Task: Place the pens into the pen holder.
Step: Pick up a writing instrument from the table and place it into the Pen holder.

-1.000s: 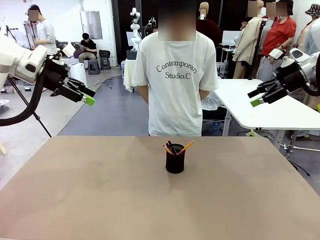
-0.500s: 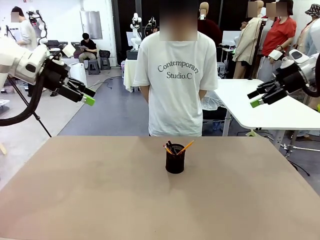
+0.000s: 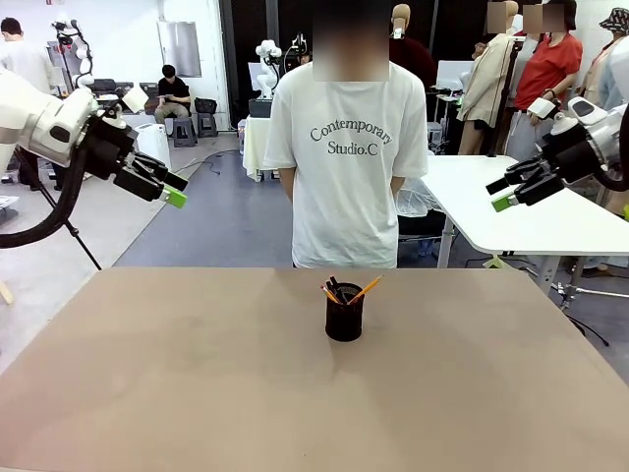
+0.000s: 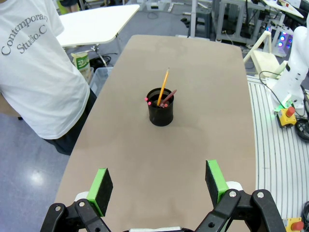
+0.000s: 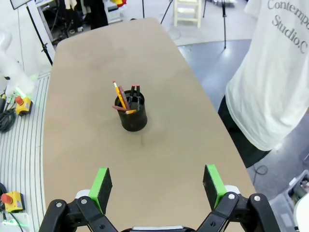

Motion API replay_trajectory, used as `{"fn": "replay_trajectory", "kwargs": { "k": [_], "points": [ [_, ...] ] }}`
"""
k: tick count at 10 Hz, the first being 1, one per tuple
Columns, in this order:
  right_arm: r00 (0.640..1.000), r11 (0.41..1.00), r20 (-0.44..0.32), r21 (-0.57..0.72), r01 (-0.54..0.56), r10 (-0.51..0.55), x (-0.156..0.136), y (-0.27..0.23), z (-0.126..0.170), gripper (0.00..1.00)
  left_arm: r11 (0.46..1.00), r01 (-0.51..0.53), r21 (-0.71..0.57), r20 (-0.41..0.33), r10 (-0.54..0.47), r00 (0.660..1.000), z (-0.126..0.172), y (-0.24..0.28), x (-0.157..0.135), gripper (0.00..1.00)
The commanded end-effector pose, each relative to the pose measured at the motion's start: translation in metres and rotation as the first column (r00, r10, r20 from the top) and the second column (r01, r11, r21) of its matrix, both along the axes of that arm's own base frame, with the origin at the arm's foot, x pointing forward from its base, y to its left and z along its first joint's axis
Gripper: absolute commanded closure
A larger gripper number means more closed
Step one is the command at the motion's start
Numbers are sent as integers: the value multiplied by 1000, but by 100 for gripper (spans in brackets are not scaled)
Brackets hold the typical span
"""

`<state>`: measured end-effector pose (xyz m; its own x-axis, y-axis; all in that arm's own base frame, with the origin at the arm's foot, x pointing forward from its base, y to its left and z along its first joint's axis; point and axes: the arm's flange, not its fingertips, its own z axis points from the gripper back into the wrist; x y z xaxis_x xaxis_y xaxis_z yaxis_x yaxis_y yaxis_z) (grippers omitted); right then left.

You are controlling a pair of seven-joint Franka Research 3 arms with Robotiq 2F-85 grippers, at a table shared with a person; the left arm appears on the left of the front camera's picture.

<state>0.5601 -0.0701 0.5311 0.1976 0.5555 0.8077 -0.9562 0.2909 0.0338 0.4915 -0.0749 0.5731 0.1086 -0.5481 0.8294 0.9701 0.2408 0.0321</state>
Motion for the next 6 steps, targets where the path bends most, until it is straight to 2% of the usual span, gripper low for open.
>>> {"fn": "replay_trajectory", "kwargs": {
  "k": [1,6],
  "points": [
    [1000,1000,1,4,-1,1,-1,1,0,0,1000,-3,3,-1,3,1000,0,2,0,0],
    [1000,1000,1,4,-1,1,-1,1,0,0,1000,-3,3,-1,3,1000,0,2,0,0]
  ]
}}
